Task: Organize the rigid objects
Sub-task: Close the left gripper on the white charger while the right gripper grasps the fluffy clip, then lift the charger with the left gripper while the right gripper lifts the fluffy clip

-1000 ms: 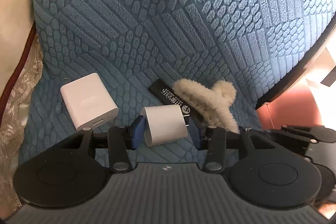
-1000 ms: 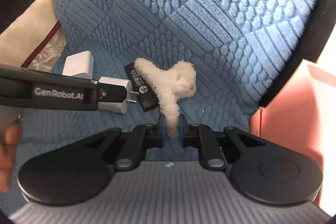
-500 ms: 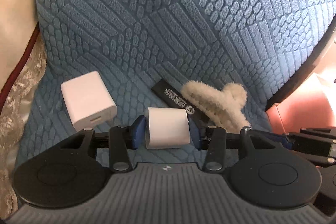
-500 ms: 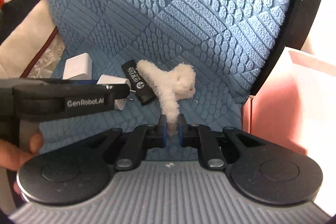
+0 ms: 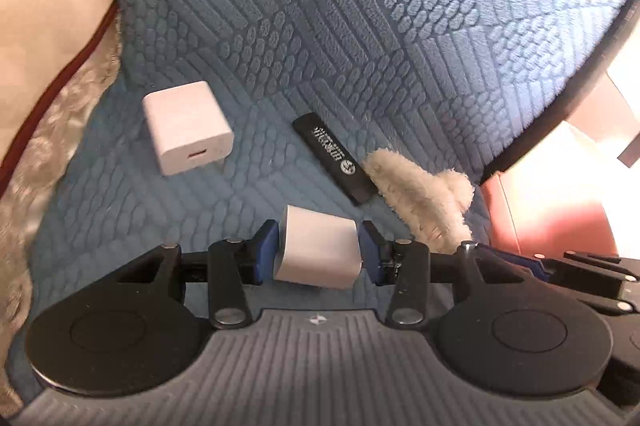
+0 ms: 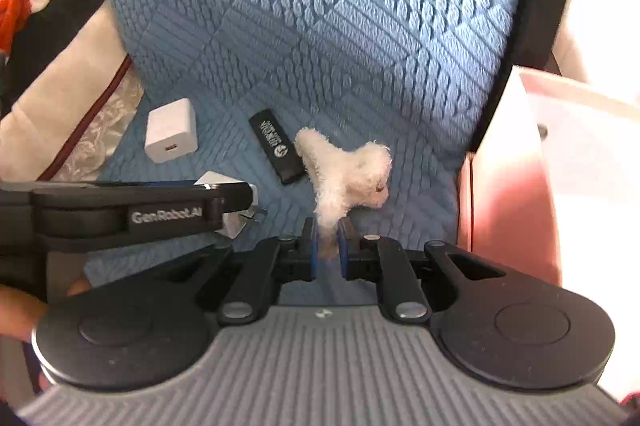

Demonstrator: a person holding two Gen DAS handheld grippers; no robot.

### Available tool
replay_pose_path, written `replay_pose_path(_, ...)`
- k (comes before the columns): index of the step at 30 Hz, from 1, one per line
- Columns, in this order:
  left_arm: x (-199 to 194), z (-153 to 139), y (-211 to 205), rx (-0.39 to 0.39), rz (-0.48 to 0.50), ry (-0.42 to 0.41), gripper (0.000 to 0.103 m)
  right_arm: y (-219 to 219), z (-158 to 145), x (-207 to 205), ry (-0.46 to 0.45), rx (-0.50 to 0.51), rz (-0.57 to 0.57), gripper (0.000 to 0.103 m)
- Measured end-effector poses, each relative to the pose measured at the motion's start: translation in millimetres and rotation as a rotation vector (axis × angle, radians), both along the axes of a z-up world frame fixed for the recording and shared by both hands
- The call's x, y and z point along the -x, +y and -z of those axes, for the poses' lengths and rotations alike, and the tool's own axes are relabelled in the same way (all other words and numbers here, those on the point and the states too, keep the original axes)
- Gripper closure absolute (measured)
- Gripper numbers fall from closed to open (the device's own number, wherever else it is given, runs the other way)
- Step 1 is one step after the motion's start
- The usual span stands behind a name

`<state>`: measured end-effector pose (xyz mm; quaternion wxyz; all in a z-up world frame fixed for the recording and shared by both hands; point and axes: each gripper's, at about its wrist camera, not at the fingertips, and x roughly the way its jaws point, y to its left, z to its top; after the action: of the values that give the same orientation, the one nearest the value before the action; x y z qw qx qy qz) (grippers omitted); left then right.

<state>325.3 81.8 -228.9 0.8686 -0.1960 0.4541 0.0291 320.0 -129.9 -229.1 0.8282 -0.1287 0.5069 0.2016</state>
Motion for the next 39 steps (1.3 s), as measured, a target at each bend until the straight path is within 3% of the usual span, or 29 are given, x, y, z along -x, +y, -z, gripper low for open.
replay_pose_path(3, 16, -10, -3, -0.031, 0.020, -0.003, 0.053, -3, 1, 11, 0.008, -0.003, 0.014, 0.089)
replay_pose_path(8, 43, -21, 3, -0.016, 0.015, -0.002, 0.053, -6, -2, 33, -0.019, 0.022, 0.009, 0.089)
replay_pose_path(10, 52, -23, 3, -0.006, 0.009, 0.003, 0.053, -6, -3, 43, -0.021, 0.030, -0.001, 0.096)
replay_pose_path(13, 63, -25, 3, -0.008, 0.002, 0.001, 0.053, -10, -2, 57, 0.000, 0.029, -0.002, 0.097)
replay_pose_path(17, 82, -26, 9, 0.022, 0.039, 0.052, 0.053, -16, -6, 73, 0.010, 0.019, 0.001, 0.097)
replay_pose_path(24, 109, -33, 16, 0.063, 0.025, 0.059, 0.053, -21, -17, 75, -0.074, -0.019, 0.027, 0.094)
replay_pose_path(27, 107, -34, 20, 0.067, 0.009, 0.051, 0.064, -21, -14, 64, -0.072, -0.030, 0.064, 0.093)
replay_pose_path(29, 104, -34, 23, 0.084, 0.002, 0.048, 0.064, -21, -12, 56, -0.076, -0.032, 0.076, 0.090)
replay_pose_path(31, 102, -34, 23, 0.090, 0.002, 0.052, 0.064, -20, -10, 50, -0.082, -0.037, 0.085, 0.072)
replay_pose_path(33, 100, -32, 22, 0.086, 0.008, 0.059, 0.064, -17, -7, 43, -0.080, -0.044, 0.089, 0.063)
replay_pose_path(37, 95, -29, 23, 0.097, 0.012, 0.072, 0.064, -8, 1, 29, -0.084, -0.031, 0.084, 0.049)
replay_pose_path(39, 93, -27, 23, 0.100, 0.013, 0.081, 0.064, -3, 6, 22, -0.099, -0.003, 0.077, 0.049)
